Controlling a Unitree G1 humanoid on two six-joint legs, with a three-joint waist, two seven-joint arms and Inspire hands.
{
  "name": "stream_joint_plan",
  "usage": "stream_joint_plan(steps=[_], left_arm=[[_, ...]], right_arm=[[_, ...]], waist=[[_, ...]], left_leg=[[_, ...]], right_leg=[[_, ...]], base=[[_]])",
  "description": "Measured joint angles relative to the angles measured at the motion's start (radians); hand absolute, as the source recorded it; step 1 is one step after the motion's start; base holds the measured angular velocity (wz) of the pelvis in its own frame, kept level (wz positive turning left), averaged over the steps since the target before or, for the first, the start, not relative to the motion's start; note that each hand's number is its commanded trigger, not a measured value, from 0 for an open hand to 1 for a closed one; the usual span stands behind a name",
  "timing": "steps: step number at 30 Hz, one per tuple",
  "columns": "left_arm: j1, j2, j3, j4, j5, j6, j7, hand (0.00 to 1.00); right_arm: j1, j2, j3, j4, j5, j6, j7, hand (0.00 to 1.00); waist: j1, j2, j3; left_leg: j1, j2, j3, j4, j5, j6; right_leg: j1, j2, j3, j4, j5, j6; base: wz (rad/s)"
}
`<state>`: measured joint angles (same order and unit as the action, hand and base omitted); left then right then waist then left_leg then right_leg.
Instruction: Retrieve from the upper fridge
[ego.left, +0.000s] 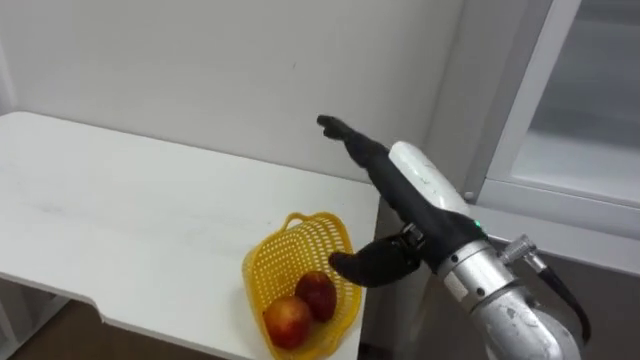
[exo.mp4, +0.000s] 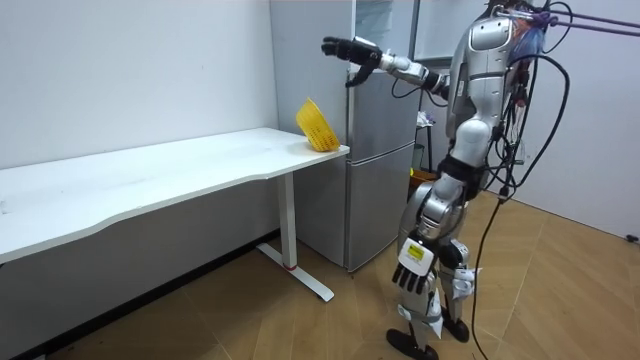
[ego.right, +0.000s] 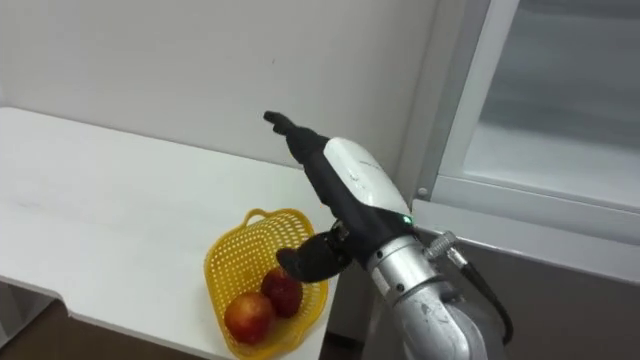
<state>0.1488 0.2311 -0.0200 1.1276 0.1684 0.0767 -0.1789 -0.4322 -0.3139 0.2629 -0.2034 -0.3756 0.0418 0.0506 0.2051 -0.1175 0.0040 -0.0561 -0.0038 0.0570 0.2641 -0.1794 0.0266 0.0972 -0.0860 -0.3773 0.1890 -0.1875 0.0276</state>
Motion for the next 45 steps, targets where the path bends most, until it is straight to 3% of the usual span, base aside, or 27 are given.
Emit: stream_joint_plan(steps=[5,10,14,17,20,26,30,36,39,45], left_arm=[[0.008,0.0,0.016,0.002,-0.002,-0.014,-0.003,0.0],[0.028,-0.01,0.015,0.002,-0.006,-0.017,0.002,0.0],[0.033,-0.022,0.003,0.01,-0.008,-0.02,0.009,0.0],[0.022,-0.023,0.001,0.034,-0.016,-0.036,0.013,0.0],[0.037,-0.026,0.005,0.034,-0.041,-0.036,0.028,0.0],[0.071,-0.022,0.015,0.039,-0.046,-0.04,0.048,0.0],[0.101,-0.023,0.015,0.045,-0.049,-0.061,0.055,0.0],[0.123,-0.058,0.02,0.057,-0.048,-0.067,0.082,0.0],[0.129,-0.069,0.037,0.056,-0.048,-0.067,0.08,0.0],[0.134,-0.067,0.048,0.051,-0.056,-0.067,0.085,0.0]], right_arm=[[0.0,0.0,-0.028,-0.081,0.061,-0.012,-0.003,0.0],[0.0,0.0,-0.074,-0.132,0.101,-0.023,-0.005,0.0],[0.004,0.003,-0.1,-0.18,0.103,-0.063,-0.037,0.0],[0.026,0.003,-0.11,-0.218,0.112,-0.108,-0.061,0.0],[0.087,0.003,-0.155,-0.297,0.154,-0.118,-0.086,0.0],[0.132,0.003,-0.267,-0.355,0.213,-0.146,-0.179,0.0],[0.195,0.003,-0.34,-0.362,0.213,-0.198,-0.254,0.0],[0.331,0.005,-0.452,-0.357,0.255,-0.236,-0.327,0.0],[0.401,0.015,-0.491,-0.351,0.258,-0.235,-0.368,0.0],[0.481,0.013,-0.514,-0.313,0.252,-0.237,-0.42,0.0]], waist=[[-0.01,0.003,0.0021],[-0.044,0.007,0.005],[-0.069,0.022,0.0125],[-0.092,0.034,0.0072],[-0.109,0.037,-0.0028],[-0.185,0.045,-0.0063],[-0.221,0.047,-0.0081],[-0.237,0.061,-0.0072],[-0.249,0.069,-0.0065],[-0.256,0.072,-0.0164]], left_leg=[[0.009,0.007,0.022,-0.004,-0.001,0.0],[0.017,0.008,0.025,-0.008,-0.002,0.0],[0.033,0.011,0.043,-0.012,-0.003,0.001],[0.041,0.013,0.051,-0.018,-0.003,0.0],[0.058,0.017,0.077,-0.031,-0.004,-0.001],[0.089,0.027,0.11,-0.05,-0.006,-0.006],[0.105,0.037,0.133,-0.048,-0.012,-0.012],[0.118,0.049,0.161,-0.039,-0.021,-0.017],[0.112,0.049,0.169,-0.033,-0.024,-0.017],[0.116,0.048,0.187,-0.042,-0.023,-0.018]], right_leg=[[-0.001,0.004,0.018,0.0,0.001,-0.001],[0.001,0.003,0.028,0.001,0.001,-0.002],[0.008,0.005,0.041,0.001,0.002,-0.002],[0.008,0.005,0.048,0.0,0.002,-0.003],[0.008,0.009,0.076,-0.001,0.003,-0.003],[0.017,0.018,0.115,-0.002,0.006,-0.007],[0.023,0.024,0.133,-0.001,0.009,-0.012],[0.023,0.034,0.158,-0.002,0.012,-0.017],[0.014,0.033,0.159,-0.009,0.008,-0.016],[0.001,0.036,0.176,-0.008,0.007,-0.018]], base=[[-0.11],[-0.05],[-0.09],[-0.12],[-0.21],[-0.22],[-0.16],[-0.15],[-0.04],[-0.07]])
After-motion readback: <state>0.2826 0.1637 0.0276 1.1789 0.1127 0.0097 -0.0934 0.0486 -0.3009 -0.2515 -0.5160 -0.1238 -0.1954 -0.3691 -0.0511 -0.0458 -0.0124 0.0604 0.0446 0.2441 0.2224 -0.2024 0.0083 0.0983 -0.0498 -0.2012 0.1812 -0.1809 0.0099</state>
